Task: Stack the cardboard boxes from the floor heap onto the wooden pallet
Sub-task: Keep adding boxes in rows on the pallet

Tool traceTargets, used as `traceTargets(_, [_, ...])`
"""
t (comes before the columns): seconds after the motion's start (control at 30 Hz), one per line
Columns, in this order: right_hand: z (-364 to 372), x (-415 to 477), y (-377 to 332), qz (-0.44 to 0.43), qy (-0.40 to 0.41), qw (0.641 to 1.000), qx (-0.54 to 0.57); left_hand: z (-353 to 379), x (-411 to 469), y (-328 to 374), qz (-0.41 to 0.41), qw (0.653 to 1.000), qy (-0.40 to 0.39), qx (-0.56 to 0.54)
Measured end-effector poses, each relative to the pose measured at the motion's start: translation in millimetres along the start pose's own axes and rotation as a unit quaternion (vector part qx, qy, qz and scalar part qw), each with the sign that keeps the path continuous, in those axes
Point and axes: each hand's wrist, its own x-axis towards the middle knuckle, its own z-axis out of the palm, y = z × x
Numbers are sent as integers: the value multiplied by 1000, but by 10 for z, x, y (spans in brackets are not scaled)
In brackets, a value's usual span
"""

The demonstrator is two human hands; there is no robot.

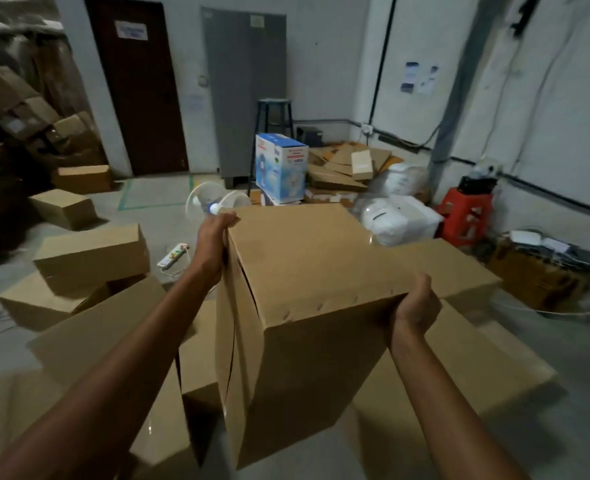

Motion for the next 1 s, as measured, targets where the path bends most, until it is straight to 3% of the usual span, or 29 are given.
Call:
traceTargets(0.1, [-676,273,-114,74,22,997,-14,642,-333,-57,9,999,-46,4])
traceTargets(0.2, [-1288,490,-356,205,-7,979,4,1314,-758,-47,33,997,-67,1])
traceTargets(0.33, [-2044,742,-700,297,-14,954,34,2017,-1107,-90,57,980,-184,40])
traceTargets(0.43, [-2477,912,-868,288,25,956,56,2453,-1184,-56,35,963,-260,63])
traceTargets(0.67, [-3154,1566,-1110,207,50,970,118,3512,-1141,-65,5,868,-478,132])
traceTargets(0.87, [-3368,2475,-1333,149,51,978,133,4400,-711,-291,-36,833,-534,139])
traceTargets(1.0, [-3282,3071,-1487,81,-12,991,104,5078,-383,-559,-52,825,-518,218])
